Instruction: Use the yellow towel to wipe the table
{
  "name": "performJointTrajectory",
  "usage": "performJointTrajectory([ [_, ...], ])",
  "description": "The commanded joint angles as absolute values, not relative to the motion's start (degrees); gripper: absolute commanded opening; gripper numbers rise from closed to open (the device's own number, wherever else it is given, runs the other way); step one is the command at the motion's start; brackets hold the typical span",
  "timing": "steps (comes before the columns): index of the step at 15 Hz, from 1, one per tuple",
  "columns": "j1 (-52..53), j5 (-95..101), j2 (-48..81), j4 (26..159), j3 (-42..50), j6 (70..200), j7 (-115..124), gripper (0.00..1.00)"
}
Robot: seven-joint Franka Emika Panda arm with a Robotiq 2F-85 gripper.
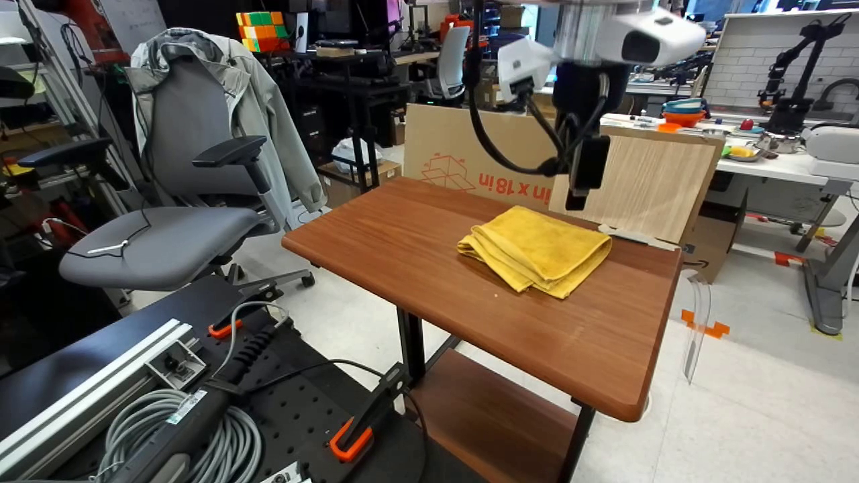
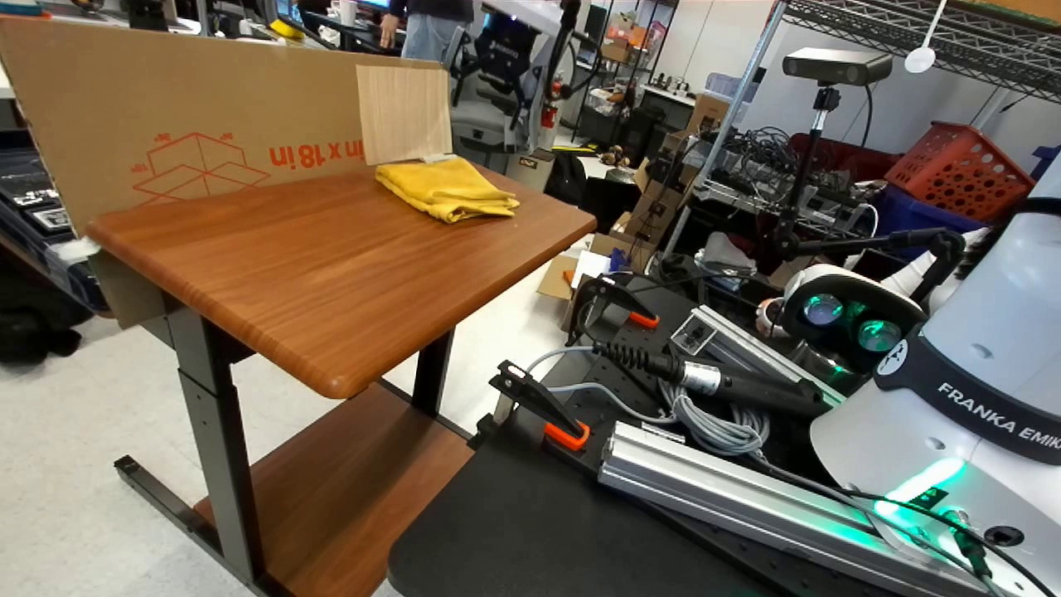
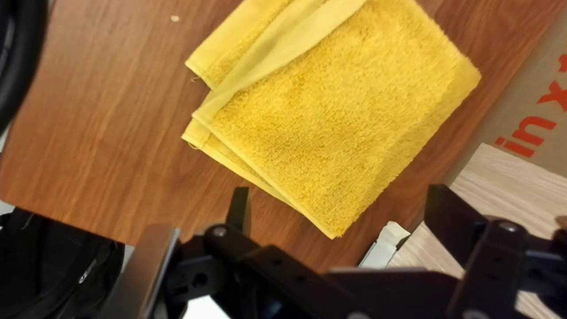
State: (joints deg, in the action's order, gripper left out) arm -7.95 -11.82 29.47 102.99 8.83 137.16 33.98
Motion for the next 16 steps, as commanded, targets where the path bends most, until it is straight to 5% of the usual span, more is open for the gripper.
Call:
performJointTrajectory([
  [1,-6.5,-13.5,40.8,93.3,9.3,140.0,39.4,1.0],
  [16,-3.8,-11.6,46.8,93.1,9.1,137.8,42.6,1.0],
])
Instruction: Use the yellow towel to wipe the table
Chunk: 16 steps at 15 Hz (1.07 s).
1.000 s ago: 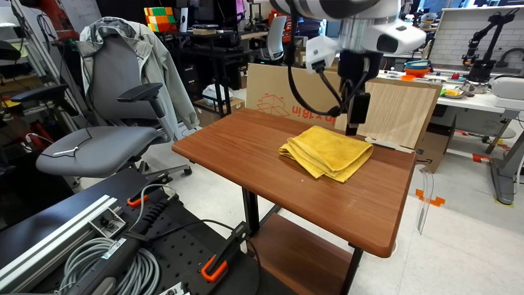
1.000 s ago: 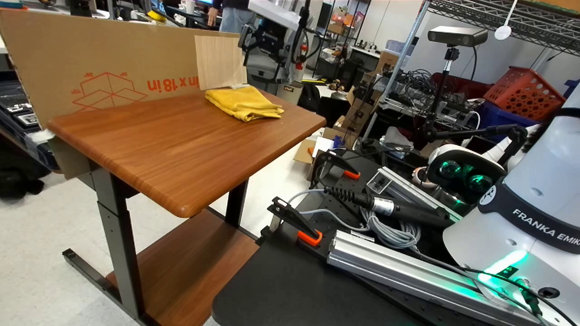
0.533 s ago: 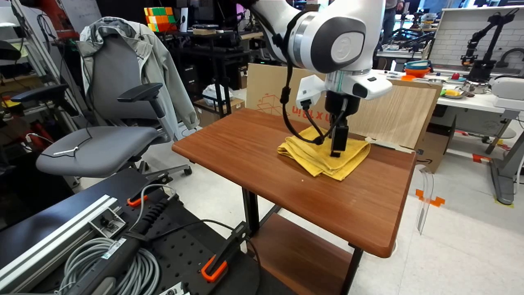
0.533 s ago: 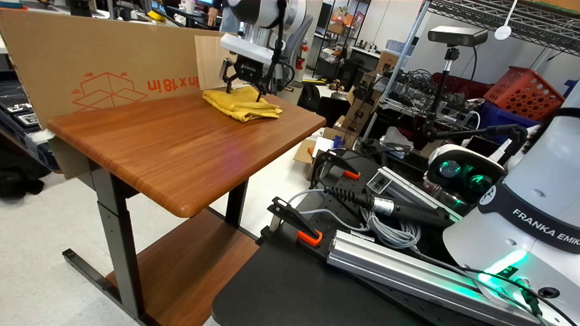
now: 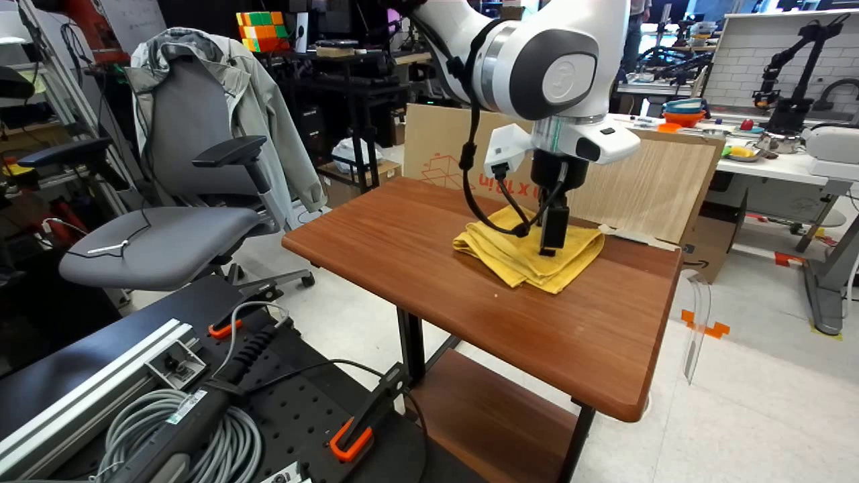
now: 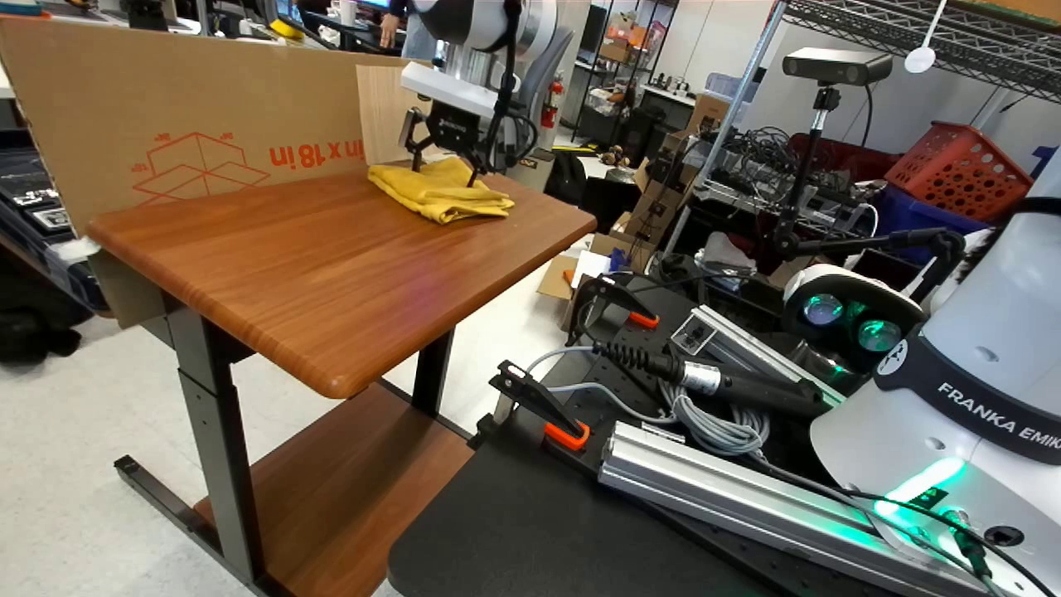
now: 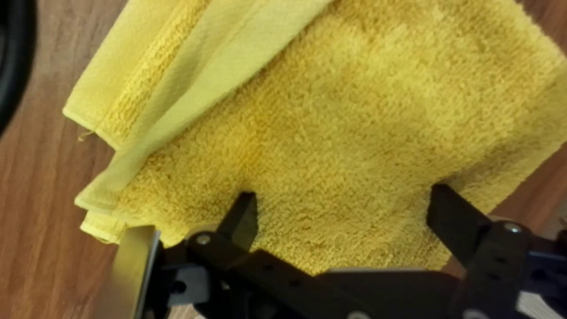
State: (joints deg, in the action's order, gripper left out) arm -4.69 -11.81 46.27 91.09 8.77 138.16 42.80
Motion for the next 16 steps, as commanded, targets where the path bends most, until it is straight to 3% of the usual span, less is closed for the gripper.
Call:
performJointTrajectory([
  [1,-3.0,-11.0,46.1,95.2,8.9,138.7,41.8,1.0],
  [8,4.2,-8.4,36.9,114.4,6.2,147.6,31.7,1.0],
  [16,-1.3,-11.0,42.5,105.6,14.2,147.5,39.0,1.0],
])
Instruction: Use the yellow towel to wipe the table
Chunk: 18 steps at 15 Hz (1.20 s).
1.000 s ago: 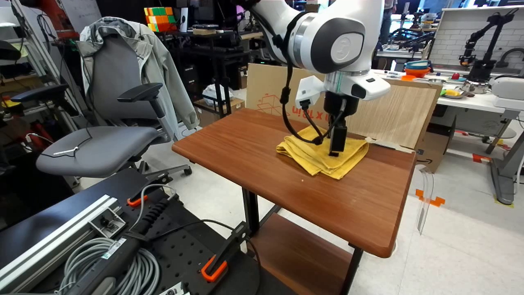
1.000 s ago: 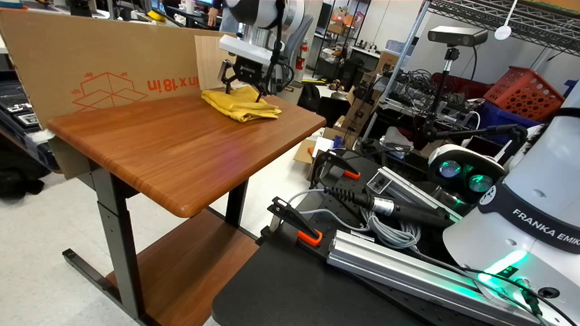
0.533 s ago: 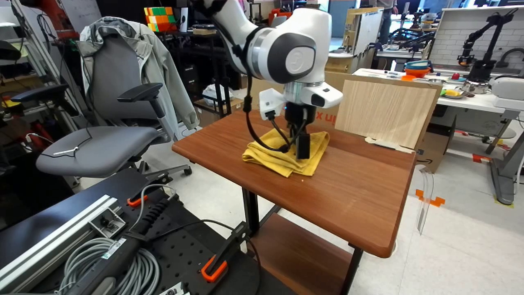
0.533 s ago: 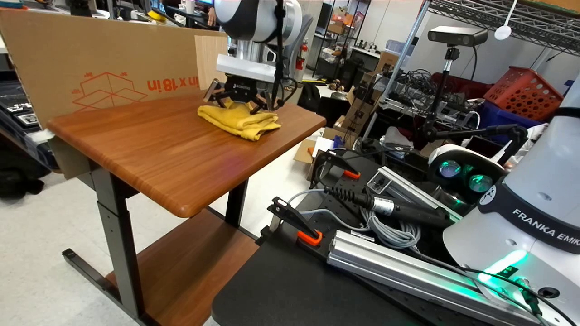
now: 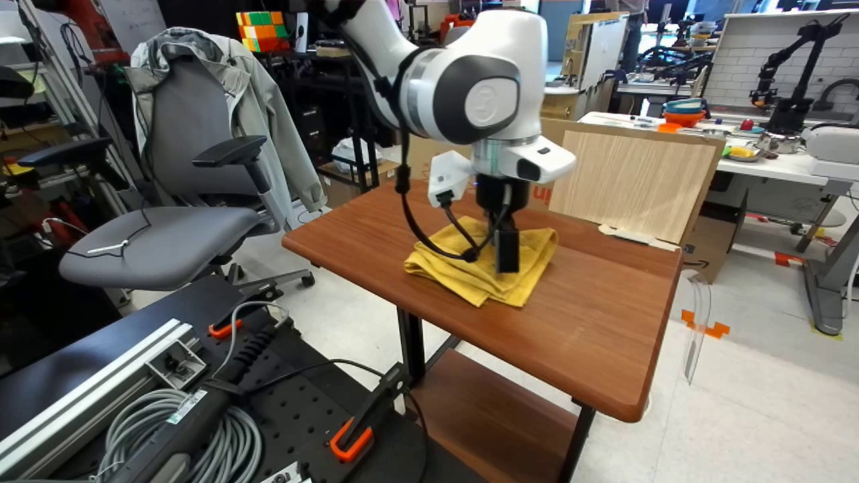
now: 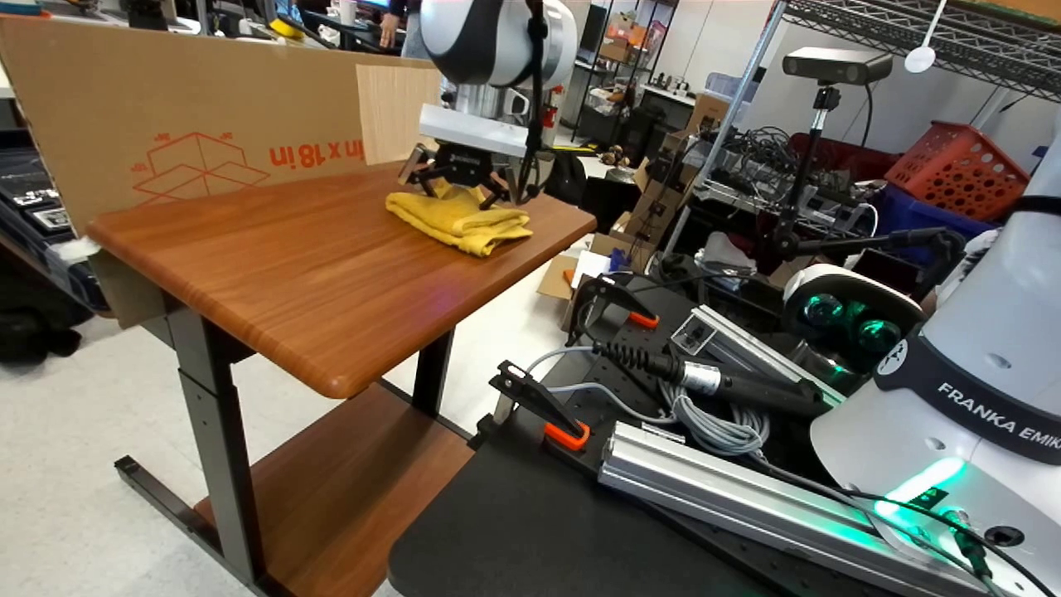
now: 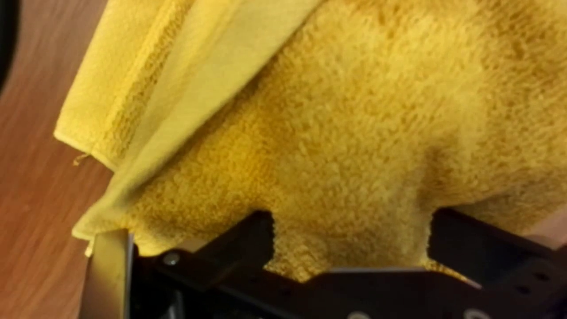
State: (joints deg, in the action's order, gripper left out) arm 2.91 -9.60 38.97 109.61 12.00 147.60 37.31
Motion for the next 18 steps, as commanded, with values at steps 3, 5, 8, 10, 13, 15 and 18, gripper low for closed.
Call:
performJointTrajectory([
  [3,-3.5,-10.4,44.2,104.6,17.2,145.7,43.2,1.0],
  [5,-4.2,-9.7,44.1,105.5,17.6,144.5,44.0,1.0],
  [8,-4.3,-10.5,46.8,102.4,17.2,146.1,47.6,1.0],
  [10,-5.0,-12.8,49.0,97.4,15.5,145.5,51.4,1.0],
  [13,-4.7,-14.2,53.0,88.6,14.8,143.2,59.7,1.0],
  [15,-4.8,-14.0,55.6,83.1,14.6,141.0,65.4,1.0],
  [18,-4.0,-11.6,58.2,78.8,14.0,139.5,69.4,1.0],
])
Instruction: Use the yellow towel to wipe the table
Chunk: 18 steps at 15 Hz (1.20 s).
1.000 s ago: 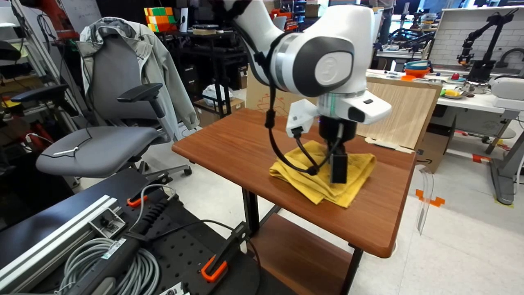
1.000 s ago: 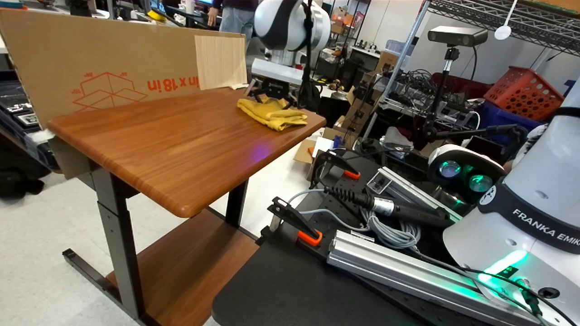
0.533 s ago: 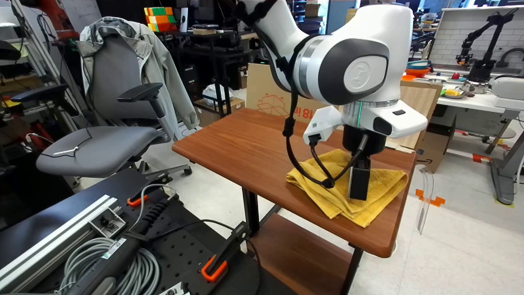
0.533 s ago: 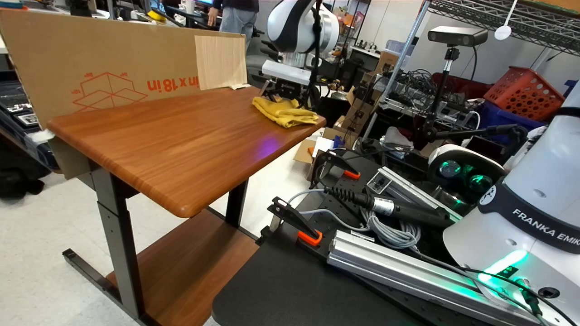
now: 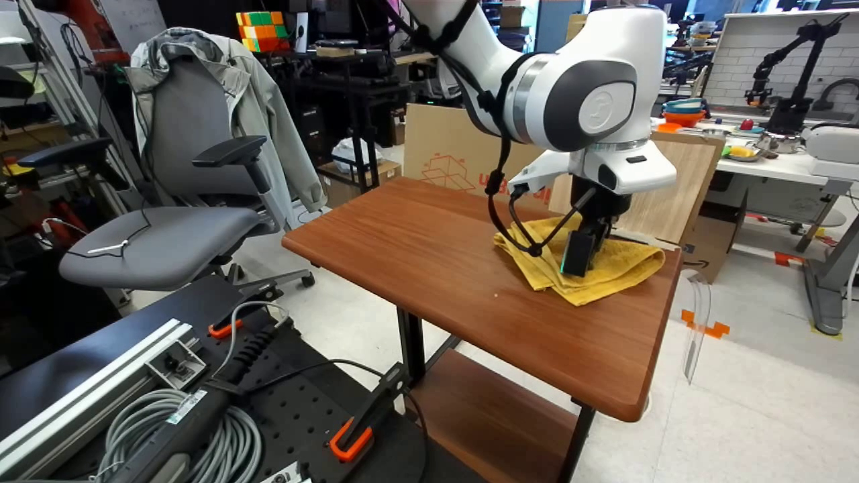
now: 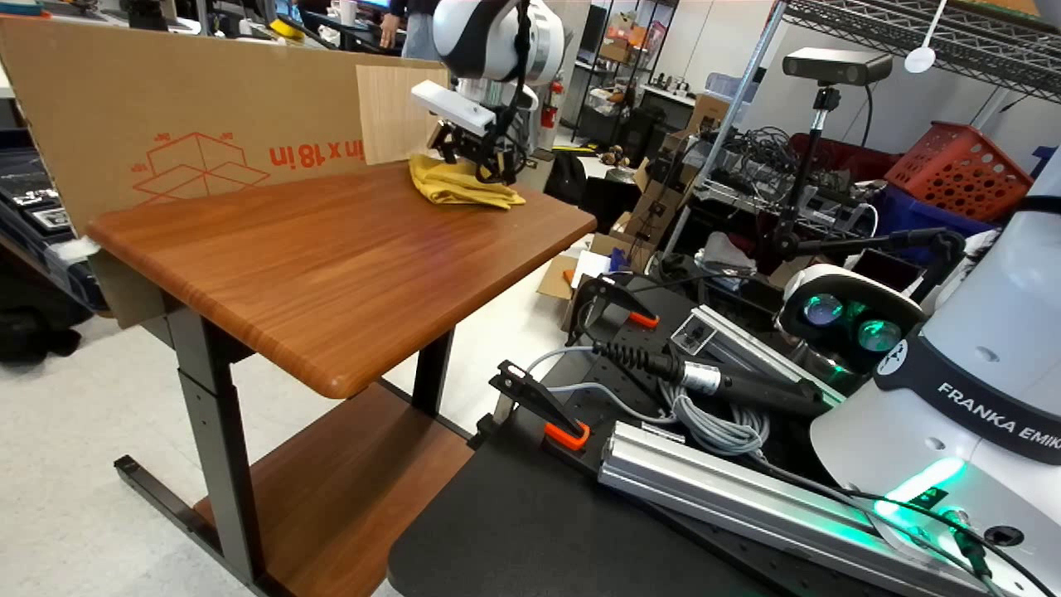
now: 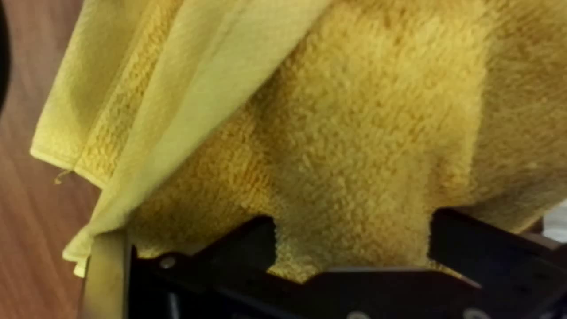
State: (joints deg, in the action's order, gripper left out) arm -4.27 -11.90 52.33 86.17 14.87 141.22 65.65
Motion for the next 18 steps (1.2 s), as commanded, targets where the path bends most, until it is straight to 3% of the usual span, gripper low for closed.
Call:
performJointTrajectory([
  [1,-2.7,-10.2,58.2,80.0,13.8,141.0,68.8,1.0],
  [7,5.6,-4.0,51.4,92.5,10.8,152.0,62.1,1.0],
  [12,8.2,-6.8,45.6,100.3,1.9,161.7,54.3,1.0],
  [18,7.6,-11.0,41.6,107.4,-6.5,160.6,42.5,1.0],
])
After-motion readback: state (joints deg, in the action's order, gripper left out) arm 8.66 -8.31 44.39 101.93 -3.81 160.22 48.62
